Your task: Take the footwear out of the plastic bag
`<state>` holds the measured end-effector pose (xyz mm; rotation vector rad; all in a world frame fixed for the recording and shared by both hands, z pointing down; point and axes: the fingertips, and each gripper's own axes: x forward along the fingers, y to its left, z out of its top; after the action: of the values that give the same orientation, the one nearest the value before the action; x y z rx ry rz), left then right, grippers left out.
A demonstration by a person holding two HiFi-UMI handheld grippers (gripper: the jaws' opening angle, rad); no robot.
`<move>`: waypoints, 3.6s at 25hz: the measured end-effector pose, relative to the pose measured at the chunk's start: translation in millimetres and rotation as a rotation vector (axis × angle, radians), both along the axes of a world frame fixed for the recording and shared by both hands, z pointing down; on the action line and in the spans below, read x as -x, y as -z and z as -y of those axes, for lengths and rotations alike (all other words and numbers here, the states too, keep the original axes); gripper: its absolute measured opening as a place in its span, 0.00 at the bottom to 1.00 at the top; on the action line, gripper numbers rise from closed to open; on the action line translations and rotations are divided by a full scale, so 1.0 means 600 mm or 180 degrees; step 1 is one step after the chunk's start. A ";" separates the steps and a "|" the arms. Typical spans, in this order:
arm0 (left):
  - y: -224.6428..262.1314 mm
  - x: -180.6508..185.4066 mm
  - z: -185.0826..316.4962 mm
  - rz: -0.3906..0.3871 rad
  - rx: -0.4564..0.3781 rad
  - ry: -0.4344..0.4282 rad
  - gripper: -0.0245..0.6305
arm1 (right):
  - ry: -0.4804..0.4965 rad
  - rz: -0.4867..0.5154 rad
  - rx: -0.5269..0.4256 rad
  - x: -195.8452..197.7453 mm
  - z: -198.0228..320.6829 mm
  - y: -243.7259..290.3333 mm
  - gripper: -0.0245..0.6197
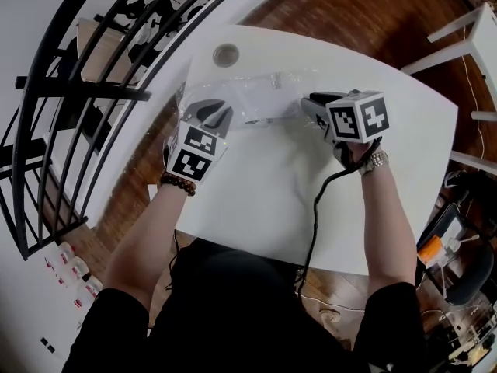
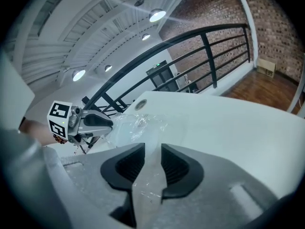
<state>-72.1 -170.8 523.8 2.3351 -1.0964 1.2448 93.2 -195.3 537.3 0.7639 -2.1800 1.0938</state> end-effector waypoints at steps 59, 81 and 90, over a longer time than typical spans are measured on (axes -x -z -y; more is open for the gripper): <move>-0.052 0.141 -0.048 0.0033 0.0313 0.0822 0.07 | -0.0855 0.0387 0.0048 -0.149 -0.009 0.033 0.08; -0.049 0.141 -0.046 0.0097 0.0313 0.0807 0.06 | -0.1989 0.0180 0.0036 -0.409 -0.075 0.013 0.08; -0.051 0.142 -0.050 0.0135 0.0324 0.0789 0.06 | -0.2488 0.0159 0.0040 -0.476 -0.118 0.001 0.08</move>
<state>-157.3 -140.8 554.5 2.0352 -1.2603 1.2308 378.5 -124.5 536.5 1.6737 -1.9305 1.4863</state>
